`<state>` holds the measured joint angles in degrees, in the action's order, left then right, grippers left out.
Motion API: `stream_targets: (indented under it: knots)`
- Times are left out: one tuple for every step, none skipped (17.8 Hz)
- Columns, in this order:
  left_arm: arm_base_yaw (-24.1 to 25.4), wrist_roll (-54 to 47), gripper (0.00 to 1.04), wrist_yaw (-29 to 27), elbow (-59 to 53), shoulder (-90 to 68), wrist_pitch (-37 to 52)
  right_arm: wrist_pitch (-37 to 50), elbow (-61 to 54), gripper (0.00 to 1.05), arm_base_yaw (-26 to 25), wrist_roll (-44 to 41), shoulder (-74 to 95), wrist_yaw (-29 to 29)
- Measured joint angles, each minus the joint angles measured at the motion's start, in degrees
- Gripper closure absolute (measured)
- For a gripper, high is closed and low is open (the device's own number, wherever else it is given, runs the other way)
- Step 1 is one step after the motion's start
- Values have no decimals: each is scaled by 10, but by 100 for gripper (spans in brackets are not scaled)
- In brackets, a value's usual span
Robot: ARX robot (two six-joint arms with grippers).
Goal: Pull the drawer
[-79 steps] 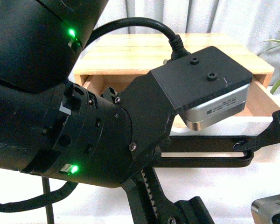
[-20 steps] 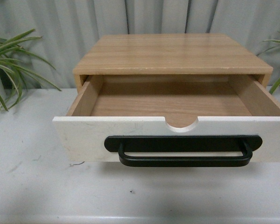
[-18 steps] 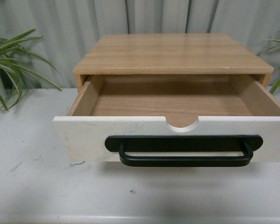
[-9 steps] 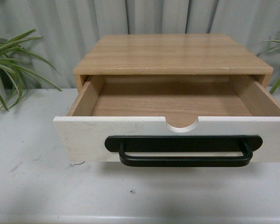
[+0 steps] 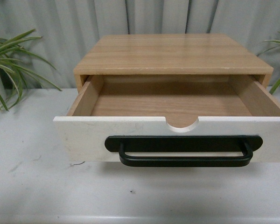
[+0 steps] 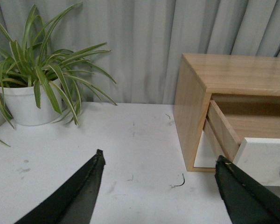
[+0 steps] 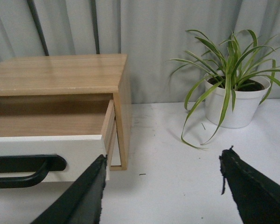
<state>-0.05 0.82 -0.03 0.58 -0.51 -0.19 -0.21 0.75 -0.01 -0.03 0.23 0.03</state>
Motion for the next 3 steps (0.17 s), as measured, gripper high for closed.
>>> stream_targets:
  knots:
    - [0,-1,6,0,0,0,0,0,0,4,0,0,0,0]
    - [0,-1,7,0,0,0,0,0,0,6,0,0,0,0]
    - [0,-1,7,0,0,0,0,0,0,6,0,0,0,0]
